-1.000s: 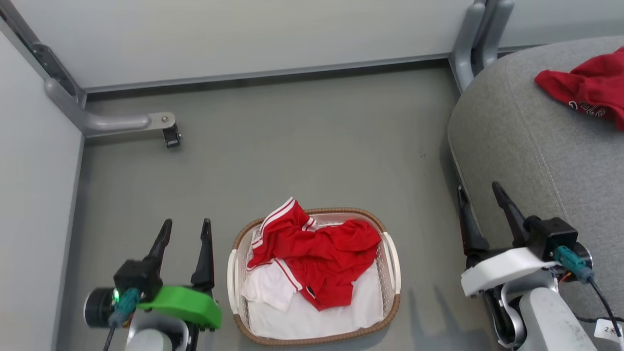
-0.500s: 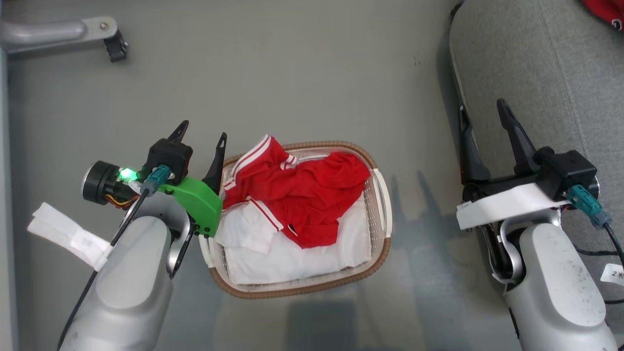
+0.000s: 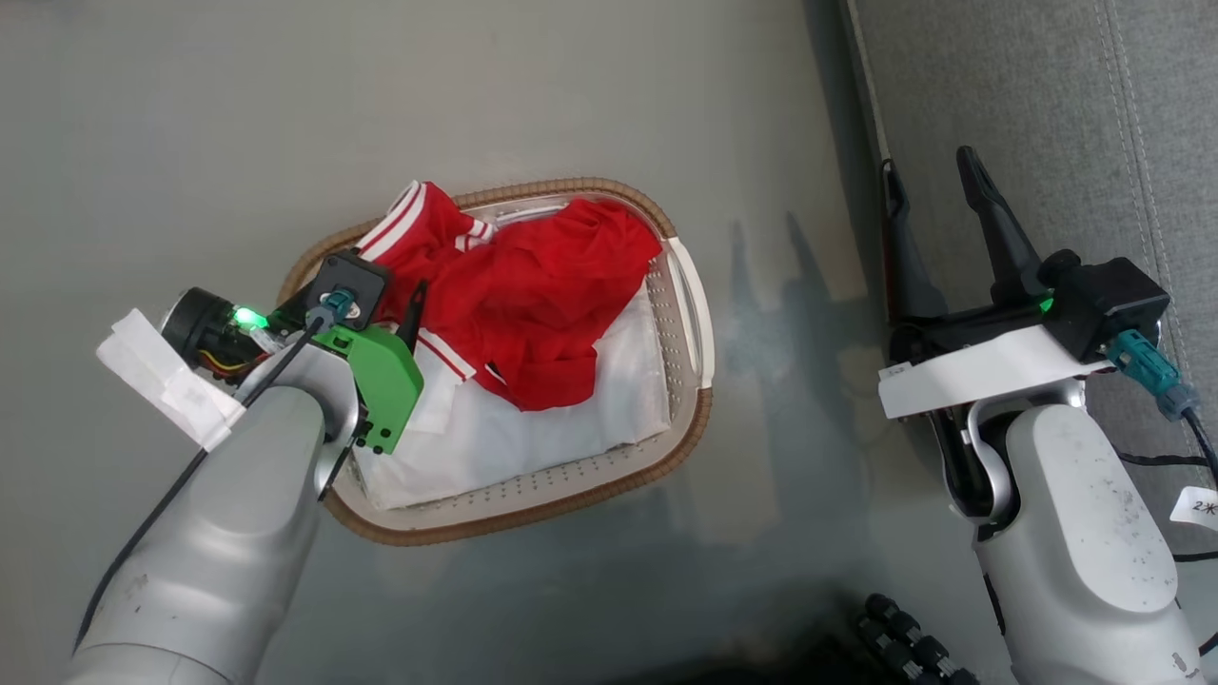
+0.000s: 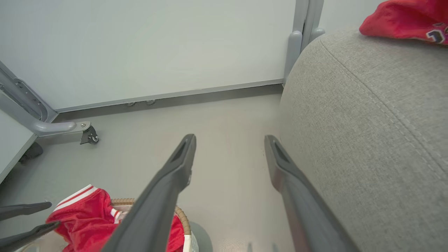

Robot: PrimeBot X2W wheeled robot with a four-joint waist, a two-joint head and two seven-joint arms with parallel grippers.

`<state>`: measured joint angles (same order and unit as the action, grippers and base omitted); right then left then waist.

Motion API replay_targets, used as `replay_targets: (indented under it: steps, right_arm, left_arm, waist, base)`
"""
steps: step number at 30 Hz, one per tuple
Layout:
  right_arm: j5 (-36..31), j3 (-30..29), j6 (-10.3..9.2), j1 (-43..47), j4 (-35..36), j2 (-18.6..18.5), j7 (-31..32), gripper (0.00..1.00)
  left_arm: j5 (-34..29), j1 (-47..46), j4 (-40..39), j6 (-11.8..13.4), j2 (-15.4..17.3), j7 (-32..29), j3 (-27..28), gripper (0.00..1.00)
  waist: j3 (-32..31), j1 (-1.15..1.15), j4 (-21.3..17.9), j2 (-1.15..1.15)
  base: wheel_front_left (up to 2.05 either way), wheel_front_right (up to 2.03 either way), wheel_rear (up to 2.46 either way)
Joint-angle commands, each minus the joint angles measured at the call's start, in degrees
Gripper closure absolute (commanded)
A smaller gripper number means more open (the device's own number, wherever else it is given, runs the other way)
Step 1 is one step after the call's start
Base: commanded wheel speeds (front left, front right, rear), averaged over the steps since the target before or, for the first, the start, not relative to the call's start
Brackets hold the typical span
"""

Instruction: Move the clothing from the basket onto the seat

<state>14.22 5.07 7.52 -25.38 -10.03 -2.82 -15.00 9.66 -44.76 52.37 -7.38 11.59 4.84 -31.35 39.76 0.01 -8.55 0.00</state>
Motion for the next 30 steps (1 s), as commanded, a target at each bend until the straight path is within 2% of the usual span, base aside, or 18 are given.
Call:
replay_targets:
  steps: [1, 11, 12, 13, 14, 16, 17, 18, 24, 30]
  right_arm:
    - [0.42, 0.32, -0.06, -0.93, 0.16, -0.14, -0.28, 0.00]
    - [1.25, 0.97, -0.06, -1.55, 0.08, -0.15, -0.28, 0.00]
    - [1.29, 1.02, -0.06, -1.61, 0.17, -0.15, -0.28, 0.00]
    - [1.31, 1.03, -0.06, -1.68, 0.19, -0.15, -0.28, 0.00]
    - [1.30, 1.07, -0.06, -1.79, 0.17, -0.16, -0.28, 0.00]
    - [1.24, 1.09, -0.07, -1.96, 0.05, -0.16, -0.28, 0.00]
    - [1.21, 1.09, -0.06, -1.98, -0.01, -0.16, -0.28, 0.00]
    - [1.15, 1.06, -0.06, -1.97, -0.09, -0.16, -0.28, 0.00]
    - [0.49, 0.27, -0.06, -1.24, -0.55, -0.16, -0.28, 0.00]
    - [-0.32, -0.57, -0.06, -0.52, -1.77, -0.17, -0.28, 0.00]
  left_arm:
    - [0.41, -1.70, 1.14, -0.14, 0.87, 0.25, -0.33, 0.00]
    - [3.52, -5.00, 7.57, -0.15, 0.56, 2.73, -2.59, 0.02]
    - [3.88, -5.29, 8.18, -0.15, 0.48, 2.93, -2.83, 0.21]
    - [4.10, -5.49, 8.54, -0.16, 0.44, 3.13, -2.96, 0.35]
    - [4.42, -5.71, 9.03, -0.16, 0.35, 3.48, -3.14, 0.55]
    - [5.02, -6.07, 10.07, -0.16, 0.17, 3.98, -3.25, 0.69]
    - [5.24, -6.20, 10.47, -0.16, 0.09, 4.27, -3.30, 0.95]
    - [5.48, -6.41, 10.95, -0.16, 0.01, 4.58, -3.37, 1.00]
    - [6.66, -5.78, 12.03, -0.16, -1.29, 7.40, -4.83, 1.00]
    - [9.42, -3.14, 8.48, -0.16, -2.07, 9.63, -8.49, 1.00]
  waist:
    - [2.87, -0.01, -2.39, 0.00]
    - [4.54, -0.01, -2.74, 0.00]
    - [4.66, -0.01, -2.77, 0.00]
    - [4.76, -0.01, -2.79, 0.00]
    - [4.87, -0.01, -2.80, 0.00]
    - [5.03, -0.01, -2.86, 0.00]
    - [5.07, -0.01, -2.89, 0.00]
    - [5.10, -0.01, -2.91, 0.00]
    - [4.17, -0.01, -2.41, 0.00]
    - [0.87, -0.01, -0.54, 0.00]
  base:
    - [0.00, 0.00, 0.00]
    - [0.00, 0.00, 0.00]
    - [0.00, 0.00, 0.00]
    - [0.00, 0.00, 0.00]
    - [0.00, 0.00, 0.00]
    - [0.00, 0.00, 0.00]
    - [0.00, 0.00, 0.00]
    - [0.00, 0.00, 0.00]
    - [0.00, 0.00, 0.00]
    - [0.00, 0.00, 0.00]
